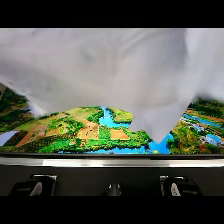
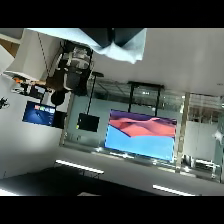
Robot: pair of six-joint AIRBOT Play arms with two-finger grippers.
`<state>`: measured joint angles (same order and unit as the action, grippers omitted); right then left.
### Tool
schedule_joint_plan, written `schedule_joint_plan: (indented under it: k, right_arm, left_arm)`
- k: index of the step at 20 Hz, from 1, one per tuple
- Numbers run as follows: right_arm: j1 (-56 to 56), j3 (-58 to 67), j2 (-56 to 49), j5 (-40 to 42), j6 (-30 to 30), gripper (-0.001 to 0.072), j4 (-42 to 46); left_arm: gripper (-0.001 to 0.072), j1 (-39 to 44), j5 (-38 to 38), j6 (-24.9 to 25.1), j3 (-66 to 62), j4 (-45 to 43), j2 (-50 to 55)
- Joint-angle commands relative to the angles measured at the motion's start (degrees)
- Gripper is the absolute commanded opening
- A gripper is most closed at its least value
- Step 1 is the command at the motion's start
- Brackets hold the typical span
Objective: Fold the shirts.
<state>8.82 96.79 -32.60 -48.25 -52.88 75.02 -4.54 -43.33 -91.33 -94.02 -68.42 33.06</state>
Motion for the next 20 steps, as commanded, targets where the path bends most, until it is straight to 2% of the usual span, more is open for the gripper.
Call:
schedule_joint_plan:
  k: [1, 3, 5, 7, 9, 11, 12, 16, 20]
  right_arm:
    - [0.0, 1.2, 2.6, -3.1, -2.6, 0.0020, 1.7]
    - [0.0, 1.2, 1.0, -5.7, -2.6, 0.0021, 2.0]
    - [0.0, 1.2, -1.6, -10.0, -2.3, 0.0021, 3.3]
    - [0.0, 1.2, -6.2, -17.8, -2.1, 0.0021, 5.3]
    - [0.0, 1.1, -13.0, -28.2, 2.4, 0.0021, 5.6]
    - [0.0, -0.8, -22.9, -37.9, 3.6, 0.0021, 5.0]
    - [0.0, -2.8, -27.4, -39.1, 3.4, 0.0020, 4.6]
    - [-0.2, -9.4, -45.6, -35.4, 2.1, 0.0020, 2.8]
    - [-0.2, -9.4, -54.4, -19.9, 2.6, 0.0021, -5.6]
  left_arm:
    - [0.0020, 0.0, -2.3, -1.7, -0.7, -1.3, -3.2]
    - [0.0020, -0.1, -3.3, -1.7, -0.7, -2.5, -2.3]
    - [0.0020, -0.1, -8.0, -1.7, -0.7, -4.7, -0.2]
    - [0.0020, -0.1, -15.9, -1.7, -0.6, -6.7, 3.6]
    - [0.0021, 0.0, -25.2, -1.2, 0.4, -6.8, 9.7]
    - [0.0022, 0.5, -29.0, 1.0, 5.4, -6.8, 16.0]
    - [0.0023, 0.9, -28.7, 1.6, 9.2, -6.8, 18.9]
    - [0.0022, 1.7, -24.8, 4.6, 22.2, -6.6, 34.2]
    - [0.0023, 2.2, -18.4, 4.6, 18.5, -6.6, 48.7]
